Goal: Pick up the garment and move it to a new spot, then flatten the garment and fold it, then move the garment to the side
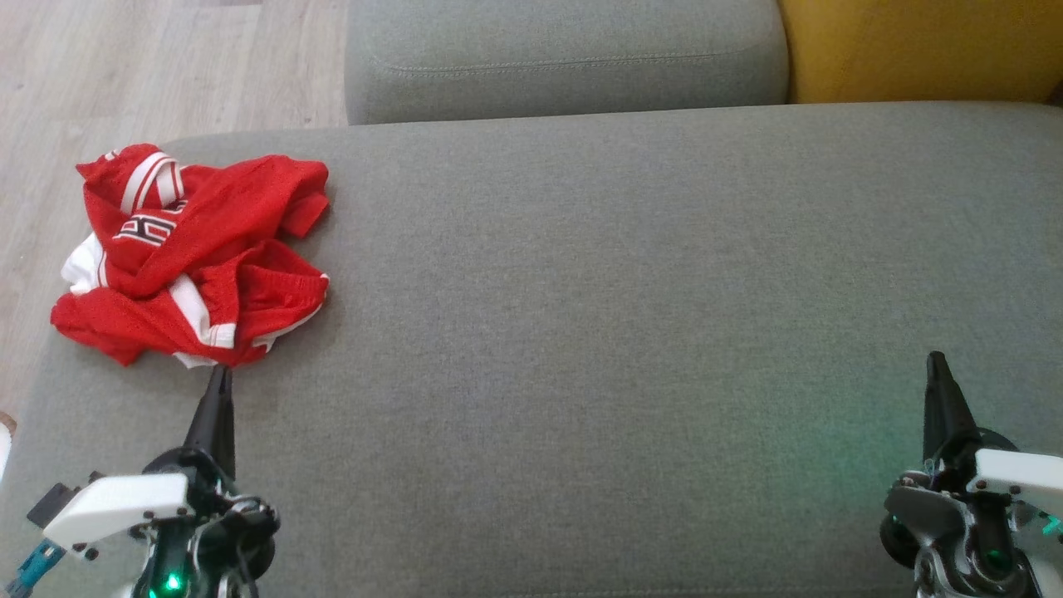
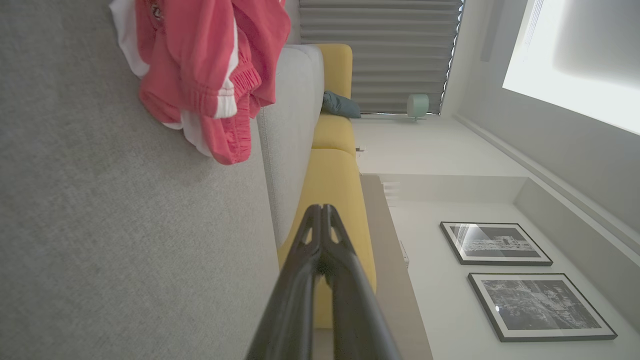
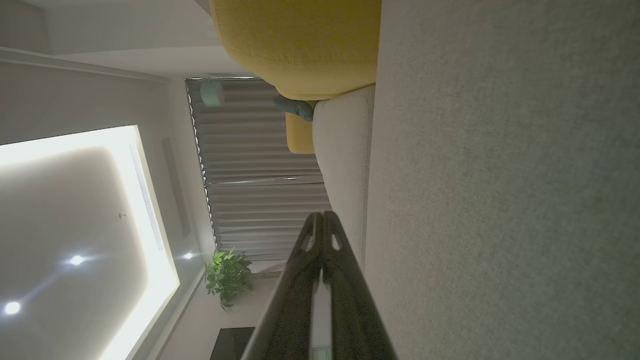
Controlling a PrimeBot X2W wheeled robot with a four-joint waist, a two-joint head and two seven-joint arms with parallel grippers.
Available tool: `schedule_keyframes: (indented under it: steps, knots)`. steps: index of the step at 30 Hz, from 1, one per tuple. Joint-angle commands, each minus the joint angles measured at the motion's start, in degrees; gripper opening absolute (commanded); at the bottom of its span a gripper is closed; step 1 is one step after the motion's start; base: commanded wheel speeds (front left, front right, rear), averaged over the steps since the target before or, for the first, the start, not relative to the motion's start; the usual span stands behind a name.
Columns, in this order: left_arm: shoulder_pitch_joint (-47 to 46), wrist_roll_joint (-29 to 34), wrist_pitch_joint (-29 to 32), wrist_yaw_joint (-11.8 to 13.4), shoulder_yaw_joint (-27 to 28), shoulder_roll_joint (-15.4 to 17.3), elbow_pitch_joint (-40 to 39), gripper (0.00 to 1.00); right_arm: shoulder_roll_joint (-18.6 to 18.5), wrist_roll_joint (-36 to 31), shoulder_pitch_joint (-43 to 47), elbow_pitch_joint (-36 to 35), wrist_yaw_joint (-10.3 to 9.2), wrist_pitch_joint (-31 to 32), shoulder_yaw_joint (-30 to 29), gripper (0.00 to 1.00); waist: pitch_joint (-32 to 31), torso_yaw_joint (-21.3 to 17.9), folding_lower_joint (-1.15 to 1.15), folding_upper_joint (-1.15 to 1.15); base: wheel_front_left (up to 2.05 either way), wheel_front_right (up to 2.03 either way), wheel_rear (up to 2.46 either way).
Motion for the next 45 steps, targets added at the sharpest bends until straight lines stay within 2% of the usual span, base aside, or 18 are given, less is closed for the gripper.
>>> schedule_keyframes:
  steps: [1, 44, 45]
  knots:
    - [-3.13, -0.08, 0.18, -0.42, 1.99, 0.48, -2.06, 0.0, -0.34, 0.42, -2.97, -2.2, 0.39, 0.32, 1.2, 0.0, 0.0, 0.0, 0.0, 0.0, 0.0, 0.0, 0.0]
    - [-3.13, -0.08, 0.18, -0.42, 1.99, 0.48, -2.06, 0.0, -0.34, 0.42, -2.97, -2.2, 0.39, 0.32, 1.2, 0.0, 0.0, 0.0, 0.0, 0.0, 0.0, 0.0, 0.0]
    - [0.0, 0.0, -0.01, 0.0, 0.0, 0.0, -0.01, 1.0, 0.0, 0.0, 0.0, -0.01, 0.0, -0.01, 0.01, 1.0, 0.0, 0.0, 0.0, 0.0, 0.0, 0.0, 0.0]
